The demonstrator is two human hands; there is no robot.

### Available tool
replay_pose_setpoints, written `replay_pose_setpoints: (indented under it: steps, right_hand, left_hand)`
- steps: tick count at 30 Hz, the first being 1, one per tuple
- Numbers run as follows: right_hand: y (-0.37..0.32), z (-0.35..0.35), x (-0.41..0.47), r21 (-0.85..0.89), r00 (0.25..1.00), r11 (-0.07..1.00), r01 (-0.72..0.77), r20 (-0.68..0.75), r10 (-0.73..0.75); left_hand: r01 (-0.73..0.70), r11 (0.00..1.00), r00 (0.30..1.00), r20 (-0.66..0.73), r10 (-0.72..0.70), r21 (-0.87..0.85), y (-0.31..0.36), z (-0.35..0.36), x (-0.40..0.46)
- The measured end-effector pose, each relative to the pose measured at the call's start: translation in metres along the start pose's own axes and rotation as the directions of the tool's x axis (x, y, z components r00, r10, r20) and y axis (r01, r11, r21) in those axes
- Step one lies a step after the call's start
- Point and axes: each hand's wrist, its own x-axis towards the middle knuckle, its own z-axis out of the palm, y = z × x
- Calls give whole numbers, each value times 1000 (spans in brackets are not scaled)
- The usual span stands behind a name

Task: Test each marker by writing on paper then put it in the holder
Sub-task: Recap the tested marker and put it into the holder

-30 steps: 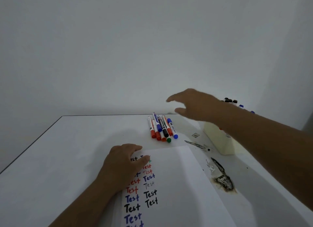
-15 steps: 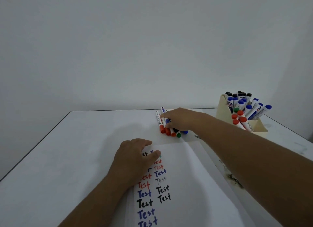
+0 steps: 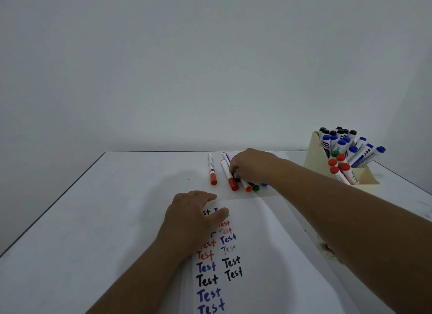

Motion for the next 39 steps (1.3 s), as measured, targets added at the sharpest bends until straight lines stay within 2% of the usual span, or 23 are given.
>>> replay_pose_setpoints:
  steps: [5,9,12,15,19,22,25,28,31,35,39]
  right_hand:
    - [-5,0,-1,92,997,996,14,-76,-7]
    - [-20,1,6,159,987,977,141,-96,-127]
    - [-36,3,8,51,965,963,263,-21,-263]
    - [-49,9,9,-35,957,957,289,43,-287]
    - [-56,7,3,-143,953,946,292,-41,-301]
    - [-52,5,-4,-219,936,927,306,-107,-334]
    - [-44,8,-8,-123,912,937,327,-220,-347]
    - [-38,1,-28,123,899,929,350,-322,-296]
    - [-35,-9,-62,360,876,844,399,-423,-234]
    - [-35,-9,-104,642,863,654,400,-505,-33]
    - [-36,-3,-134,898,890,265,351,-408,204]
  left_hand:
    - [5,1000,1000,-1,-5,-10,0,1,1]
    - [38,998,999,-24,-39,-54,1,2,2]
    - [52,981,992,-100,-71,-185,1,3,3]
    - [65,948,973,-192,-130,-312,0,2,3]
    - [100,881,934,-261,-243,-463,-4,-2,3]
    - [96,852,922,-277,-271,-515,-7,-1,4]
    - [93,847,921,-279,-273,-523,-8,1,5]
    - [74,857,923,-291,-253,-510,-9,2,5]
    - [27,875,916,-338,-215,-483,-11,2,6]
    - [-51,907,924,-365,-116,-418,-14,2,6]
    - [-140,887,940,-341,-20,-439,-7,-3,4]
